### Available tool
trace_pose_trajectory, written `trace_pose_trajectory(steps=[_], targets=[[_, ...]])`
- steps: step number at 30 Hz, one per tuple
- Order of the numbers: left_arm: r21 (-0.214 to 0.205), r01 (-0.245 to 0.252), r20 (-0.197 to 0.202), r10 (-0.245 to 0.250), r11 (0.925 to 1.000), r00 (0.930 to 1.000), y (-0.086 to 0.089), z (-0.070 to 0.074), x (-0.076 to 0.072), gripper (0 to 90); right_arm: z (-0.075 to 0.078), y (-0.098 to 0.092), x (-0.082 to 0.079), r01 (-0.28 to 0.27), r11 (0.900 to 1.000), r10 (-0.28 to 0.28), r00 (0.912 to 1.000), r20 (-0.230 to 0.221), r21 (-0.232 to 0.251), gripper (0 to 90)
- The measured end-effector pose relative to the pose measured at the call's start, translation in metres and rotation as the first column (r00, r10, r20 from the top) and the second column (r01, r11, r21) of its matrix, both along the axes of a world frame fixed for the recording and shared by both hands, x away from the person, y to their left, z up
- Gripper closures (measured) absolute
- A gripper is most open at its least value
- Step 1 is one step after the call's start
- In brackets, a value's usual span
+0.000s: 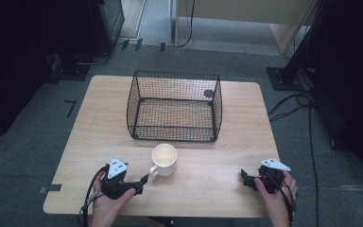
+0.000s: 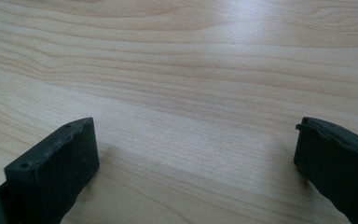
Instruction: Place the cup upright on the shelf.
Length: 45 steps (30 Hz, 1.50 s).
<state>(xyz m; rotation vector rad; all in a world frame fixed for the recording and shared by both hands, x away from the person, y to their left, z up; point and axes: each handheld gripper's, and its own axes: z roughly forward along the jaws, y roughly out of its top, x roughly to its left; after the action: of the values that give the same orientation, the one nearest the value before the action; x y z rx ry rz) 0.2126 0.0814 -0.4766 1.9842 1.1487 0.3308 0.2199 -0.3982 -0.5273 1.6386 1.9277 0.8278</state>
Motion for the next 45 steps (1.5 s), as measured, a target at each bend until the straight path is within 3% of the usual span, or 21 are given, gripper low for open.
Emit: trace_pose_trajectory(steps=[6,11,16,21,24,30,40,45], targets=[[-0.013,0.055,-0.013,-0.055,0.9984,0.9984,-0.016,-0.005,0.0,17.3,0.0,0.0,0.0,0.0,1.0,0.0,1.0,0.0,0.001,0.0],[-0.018,0.052,0.009,-0.052,0.9985,0.9986,-0.026,-0.005,0.001,27.1,0.0,0.0,0.0,0.0,1.0,0.0,1.0,0.0,0.0,0.0],[-0.033,0.081,0.029,-0.08,0.9962,0.9964,-0.035,-0.007,0.002,50.5,0.0,0.0,0.0,0.001,1.0,-0.001,1.0,0.0,0.001,0.0],[-0.038,0.057,0.054,-0.055,0.9976,0.9971,-0.04,-0.005,0.006,63.1,0.0,0.0,0.0,0.0,1.0,0.0,1.0,0.0,0.001,0.0],[-0.042,0.054,0.072,-0.051,0.9976,0.996,-0.04,-0.004,0.007,77.0,0.0,0.0,0.0,0.002,1.0,-0.002,1.0,-0.001,0.001,0.0],[-0.009,0.069,0.16,-0.067,0.9976,0.9848,-0.045,-0.002,0.007,80.7,0.0,0.0,0.001,-0.001,1.0,0.001,1.0,0.001,0.0,0.0],[-0.02,0.101,0.183,-0.096,0.9947,0.9785,-0.044,0.006,0.009,81.1,0.0,0.0,0.001,-0.001,1.0,0.001,1.0,0.001,0.0,0.0],[-0.046,0.107,0.205,-0.096,0.9932,0.974,-0.044,0.012,0.009,81.1,0.0,0.0,0.001,-0.001,1.0,0.001,1.0,0.001,-0.001,0.0]])
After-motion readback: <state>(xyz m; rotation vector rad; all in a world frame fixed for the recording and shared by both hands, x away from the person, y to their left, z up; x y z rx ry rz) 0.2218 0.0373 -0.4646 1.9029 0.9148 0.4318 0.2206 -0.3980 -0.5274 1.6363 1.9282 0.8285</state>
